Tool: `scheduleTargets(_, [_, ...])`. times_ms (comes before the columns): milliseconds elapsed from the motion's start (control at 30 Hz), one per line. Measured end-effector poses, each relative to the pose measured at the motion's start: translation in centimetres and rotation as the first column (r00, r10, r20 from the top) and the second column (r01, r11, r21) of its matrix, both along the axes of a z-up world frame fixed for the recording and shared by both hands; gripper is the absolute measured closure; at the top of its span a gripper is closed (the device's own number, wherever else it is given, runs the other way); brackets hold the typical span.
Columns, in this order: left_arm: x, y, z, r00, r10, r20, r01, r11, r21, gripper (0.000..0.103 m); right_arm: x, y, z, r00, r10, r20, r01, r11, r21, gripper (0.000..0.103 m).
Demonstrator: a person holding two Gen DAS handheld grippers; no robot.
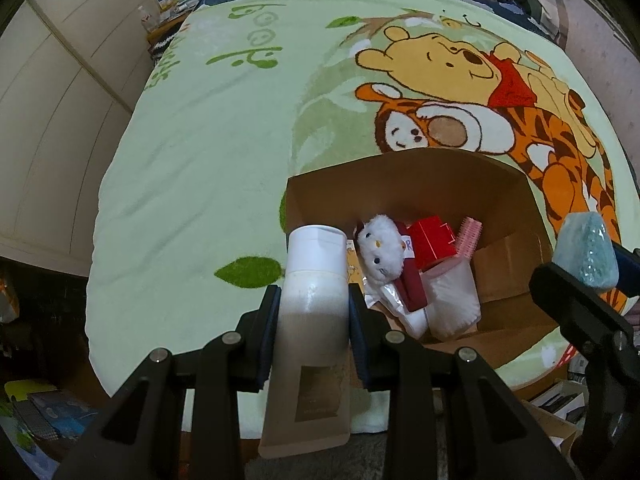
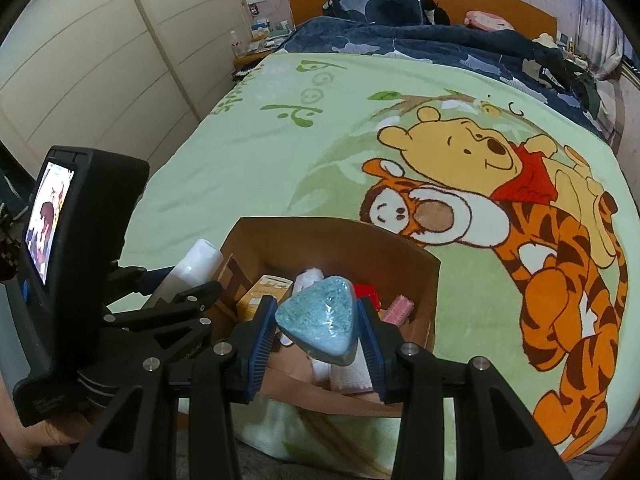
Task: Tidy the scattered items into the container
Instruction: 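Open both tools to drop the tube and blue item into the box, then move both tools back from the cardboard box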
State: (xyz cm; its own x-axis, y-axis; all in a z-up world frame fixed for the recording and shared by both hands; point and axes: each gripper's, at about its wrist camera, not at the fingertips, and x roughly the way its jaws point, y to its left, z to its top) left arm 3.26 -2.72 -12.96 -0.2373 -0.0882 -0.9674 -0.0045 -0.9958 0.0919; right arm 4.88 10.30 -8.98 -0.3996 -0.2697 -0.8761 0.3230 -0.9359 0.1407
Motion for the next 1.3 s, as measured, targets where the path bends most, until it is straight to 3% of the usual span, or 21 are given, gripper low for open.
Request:
scheduleTargets(300, [-0.6, 0.5, -0.6, 1.000, -0.022, 0.017, 0.023, 0.999, -0.039, 0.070, -0.7, -0.2, -0.8, 1.000, -0.004, 0.028, 0.003, 1.000, 0.021, 0.061])
scheduleTargets(367, [-0.7, 0.8, -0.9, 0.999, -0.029, 0.027, 0.031, 0.998, -0.058, 0.067, -0.9, -0.1, -1.1, 0.999, -0.011, 0.036, 0.010, 0.999, 0.033, 0.051])
scheduleTargets(400, [-0.7, 0.7, -1.0, 0.999, -0.028, 0.030, 0.030, 0.998, -0.063, 0.063, -0.9, 0.0, -1.2, 0.999, -0.016, 0.035, 0.015, 0.999, 0.032, 0.049])
scheduleTargets(467, [-0.8, 0.6, -1.1, 1.000, -0.016, 0.026, 0.019, 0.996, -0.088, 0.030, -0.9, 0.3, -1.2, 0.999, -0.029, 0.026, 0.029, 0.999, 0.019, 0.037])
scheduleTargets(533, [-0.8, 0.3, -0.9, 1.000, -0.004, 0.009, 0.005, 0.994, -0.106, 0.023, -1.0, 0.8, -1.0, 0.999, -0.047, 0.014, 0.047, 0.999, 0.004, 0.023])
scheduleTargets(567, [-0.9, 0.1, -0.8, 1.000, 0.000, 0.002, 0.000, 0.994, -0.110, 0.022, -1.0, 0.9, -0.9, 0.999, -0.052, 0.013, 0.052, 0.999, -0.001, 0.019])
scheduleTargets(1300, [-0.4, -0.3, -0.4, 1.000, 0.009, -0.010, -0.010, 0.992, -0.126, 0.021, -0.5, 0.8, -0.6, 0.999, -0.048, 0.018, 0.049, 0.999, -0.021, 0.019])
